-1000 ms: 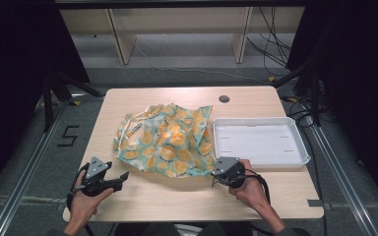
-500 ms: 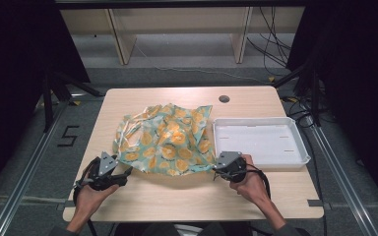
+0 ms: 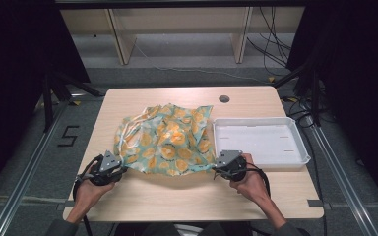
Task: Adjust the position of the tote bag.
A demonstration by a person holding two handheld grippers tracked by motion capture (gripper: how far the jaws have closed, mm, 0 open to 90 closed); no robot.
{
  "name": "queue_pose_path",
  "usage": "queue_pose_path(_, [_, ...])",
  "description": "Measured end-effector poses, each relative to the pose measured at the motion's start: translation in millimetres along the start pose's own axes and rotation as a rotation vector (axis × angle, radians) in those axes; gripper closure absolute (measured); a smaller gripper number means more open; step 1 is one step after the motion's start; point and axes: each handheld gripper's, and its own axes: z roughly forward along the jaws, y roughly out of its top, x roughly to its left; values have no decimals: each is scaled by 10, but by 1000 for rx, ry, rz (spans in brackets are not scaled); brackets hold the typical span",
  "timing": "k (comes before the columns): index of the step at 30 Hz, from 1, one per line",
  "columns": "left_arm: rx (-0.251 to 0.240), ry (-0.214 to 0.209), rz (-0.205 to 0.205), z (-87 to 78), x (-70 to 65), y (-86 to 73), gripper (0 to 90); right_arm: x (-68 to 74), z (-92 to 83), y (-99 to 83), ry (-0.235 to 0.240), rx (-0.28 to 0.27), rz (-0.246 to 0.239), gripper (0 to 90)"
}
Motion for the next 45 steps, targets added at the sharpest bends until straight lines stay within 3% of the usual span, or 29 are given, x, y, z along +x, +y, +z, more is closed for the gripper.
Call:
queue_pose_path(2, [0, -6, 6, -45, -2, -13, 863, 27, -18, 52, -17, 4, -41, 895])
queue_pose_path(4, [-9, -30, -17, -84, -27, -42, 872, 46, -24, 81, -6, -7, -41, 895])
queue_pose_path(5, [-30, -54, -50, -117, -101, -64, 873, 37, -49, 146, -11, 4, -65, 895])
queue_pose_path(6, [-24, -63, -42, -153, -137, -64, 874, 31, -49, 175, -32, -7, -73, 896])
queue_pose_path(8, [-34, -80, -49, -170, -179, -70, 873, 12, -65, 209, -28, -1, -81, 895])
queue_pose_path(10, [-25, -89, -46, -223, -250, -75, 873, -19, -82, 282, -53, -12, -93, 896])
queue_pose_path(12, [-19, -126, -34, -279, -375, -85, 872, -81, -104, 410, -104, -10, -135, 896])
queue_pose_path(14, [-30, -134, -46, -281, -427, -81, 871, -113, -111, 448, -118, -12, -143, 896])
queue_pose_path(15, [-30, -165, -38, -303, -505, -57, 870, -203, -109, 507, -163, -10, -147, 896])
queue_pose_path(16, [-30, -165, -38, -303, -505, -57, 869, -203, -109, 507, -163, -10, -147, 896])
queue_pose_path(17, [-43, -172, -52, -296, -560, -41, 869, -260, -97, 522, -181, -10, -140, 896])
queue_pose_path(20, [-45, -227, -17, -271, -727, 59, 865, -497, -8, 512, -218, 6, -96, 896])
queue_pose_path(21, [-55, -236, -28, -253, -781, 84, 865, -546, 22, 504, -225, 9, -89, 896])
queue_pose_path(23, [-46, -249, -8, -244, -817, 107, 864, -589, 50, 497, -231, 12, -83, 896])
queue_pose_path(25, [-54, -276, -11, -192, -950, 165, 861, -694, 132, 476, -247, 24, -60, 896])
queue_pose_path(28, [-54, -290, -4, -159, -1027, 204, 857, -758, 180, 462, -251, 27, -45, 895])
queue_pose_path(29, [-50, -299, 15, -111, -1105, 252, 857, -804, 217, 449, -252, 25, -26, 884])
queue_pose_path(32, [-42, -331, 41, -52, -1193, 302, 856, -835, 248, 429, -253, 32, -14, 843])
queue_pose_path(33, [-30, -333, 56, -31, -1222, 329, 856, -844, 245, 401, -268, 42, 11, 756])
queue_pose_path(34, [-35, -343, 52, -20, -1265, 352, 856, -844, 245, 401, -268, 42, 11, 756])
queue_pose_path(35, [-37, -354, 75, 1, -1301, 390, 855, -849, 194, 377, -283, 45, 63, 646])
queue_pose_path(36, [-37, -354, 75, 1, -1301, 390, 855, -849, 194, 377, -283, 45, 63, 646])
queue_pose_path(37, [-38, -359, 78, 10, -1338, 405, 854, -851, 104, 351, -312, 14, 109, 564])
queue_pose_path(38, [-38, -359, 78, 10, -1338, 405, 854, -853, 47, 330, -311, 0, 123, 531])
queue_pose_path(39, [-40, -359, 72, 14, -1359, 410, 854, -853, 47, 330, -311, 0, 123, 531])
queue_pose_path(41, [-42, -365, 80, 26, -1381, 421, 854, -772, -125, 283, -273, -42, 187, 478])
queue_pose_path(42, [-43, -377, 76, 31, -1396, 428, 854, -772, -125, 283, -273, -42, 187, 478])
queue_pose_path(44, [-41, -370, 90, 33, -1439, 449, 854, -676, -300, 229, -262, -57, 258, 448])
queue_pose_path(45, [-41, -370, 90, 33, -1439, 449, 854, -676, -300, 229, -262, -57, 258, 448])
